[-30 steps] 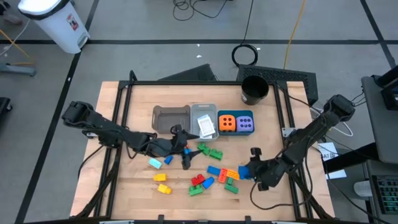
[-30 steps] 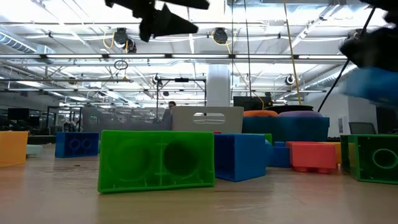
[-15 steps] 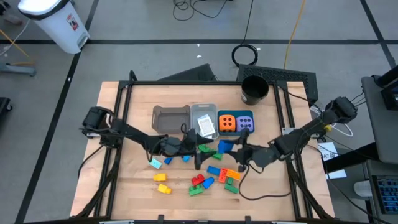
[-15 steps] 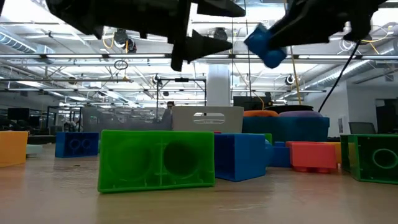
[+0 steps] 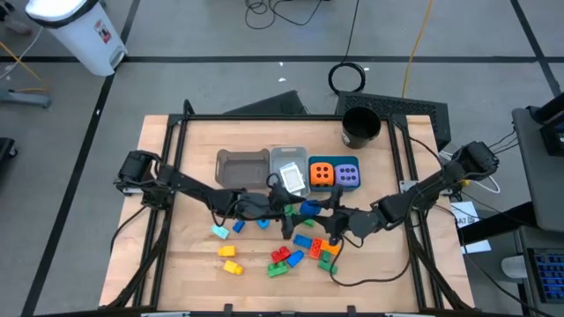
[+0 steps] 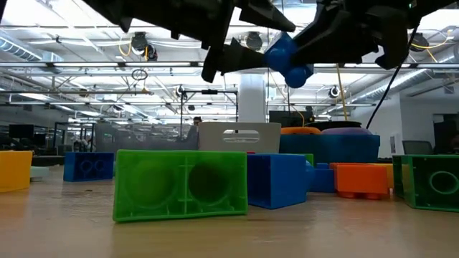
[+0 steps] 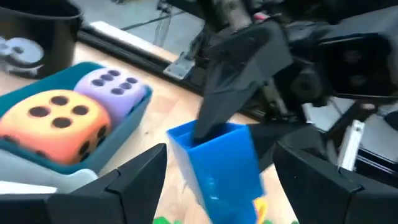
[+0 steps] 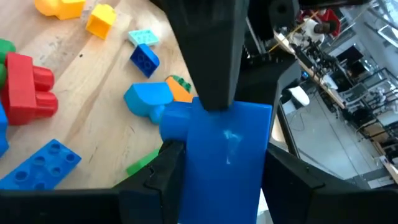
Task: Pick & Place Toys
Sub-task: Put the blue game piece into the black bin, then put the yellow game piece into the black bin
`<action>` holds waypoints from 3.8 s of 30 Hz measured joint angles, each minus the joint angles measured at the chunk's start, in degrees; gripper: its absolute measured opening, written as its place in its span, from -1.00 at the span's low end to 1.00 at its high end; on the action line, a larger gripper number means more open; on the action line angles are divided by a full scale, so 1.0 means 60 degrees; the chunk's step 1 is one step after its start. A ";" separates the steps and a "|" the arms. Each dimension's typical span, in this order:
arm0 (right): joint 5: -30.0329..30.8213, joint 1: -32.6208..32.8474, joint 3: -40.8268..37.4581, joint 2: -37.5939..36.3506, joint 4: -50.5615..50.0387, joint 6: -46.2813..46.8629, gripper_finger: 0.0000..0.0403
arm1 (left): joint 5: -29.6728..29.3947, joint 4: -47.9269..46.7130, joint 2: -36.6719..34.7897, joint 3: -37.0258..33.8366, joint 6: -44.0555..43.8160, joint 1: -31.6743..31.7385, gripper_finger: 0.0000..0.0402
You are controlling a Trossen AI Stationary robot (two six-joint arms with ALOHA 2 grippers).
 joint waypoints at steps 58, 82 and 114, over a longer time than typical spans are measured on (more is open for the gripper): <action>0.1562 0.2117 0.0000 -0.2587 -0.0461 0.1998 0.01 | -0.2928 -0.4675 -0.2153 -0.0039 0.0244 -0.0143 -0.32; 0.1544 0.1872 -0.0200 -0.2622 -0.0422 0.2193 0.00 | -0.2811 -0.2991 -0.4252 -0.4953 -0.2853 0.1661 -0.32; 0.1541 0.1807 -0.0335 -0.2619 -0.0172 0.2159 0.00 | -0.2597 -0.3066 -0.4244 -0.4953 -0.2566 0.1898 0.19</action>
